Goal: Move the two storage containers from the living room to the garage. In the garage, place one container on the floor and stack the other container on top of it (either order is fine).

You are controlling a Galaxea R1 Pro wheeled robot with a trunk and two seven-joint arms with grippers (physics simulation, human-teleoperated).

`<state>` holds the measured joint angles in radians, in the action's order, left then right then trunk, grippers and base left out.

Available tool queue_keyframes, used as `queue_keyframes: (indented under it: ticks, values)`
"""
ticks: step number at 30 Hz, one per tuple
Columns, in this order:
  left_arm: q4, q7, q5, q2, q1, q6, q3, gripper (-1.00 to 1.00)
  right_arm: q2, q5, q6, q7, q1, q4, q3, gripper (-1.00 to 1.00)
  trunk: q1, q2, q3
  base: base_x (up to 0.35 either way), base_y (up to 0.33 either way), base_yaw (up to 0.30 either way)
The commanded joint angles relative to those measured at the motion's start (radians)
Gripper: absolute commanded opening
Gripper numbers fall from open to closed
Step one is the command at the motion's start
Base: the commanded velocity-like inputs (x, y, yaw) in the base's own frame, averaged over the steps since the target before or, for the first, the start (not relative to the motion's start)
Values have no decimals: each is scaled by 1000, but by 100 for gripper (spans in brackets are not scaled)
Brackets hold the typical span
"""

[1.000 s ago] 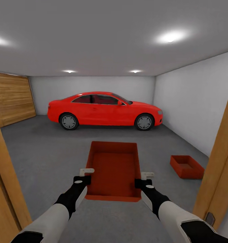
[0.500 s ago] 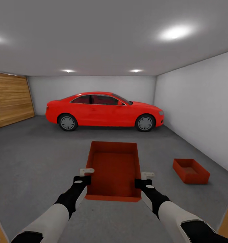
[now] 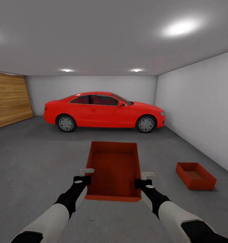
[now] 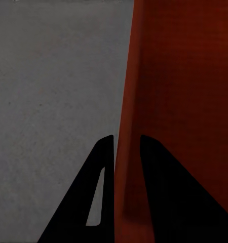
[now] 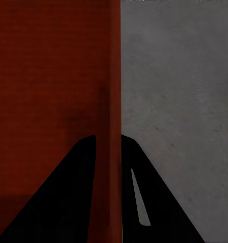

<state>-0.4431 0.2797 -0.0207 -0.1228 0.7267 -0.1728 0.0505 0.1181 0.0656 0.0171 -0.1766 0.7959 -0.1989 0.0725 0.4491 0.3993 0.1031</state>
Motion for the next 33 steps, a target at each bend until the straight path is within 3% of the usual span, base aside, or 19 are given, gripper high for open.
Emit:
queue_keyframes:
  ticks: [1,33]
  values:
    - [-3,32,18,18,0,-10,0,-100,-21,3,3,-6,0,1,6,-100,1,1,0,321,0,0]
    - [-2,32,18,18,0,-10,-1,-100,-21,3,3,-7,0,1,6,-100,1,1,0,321,0,0]
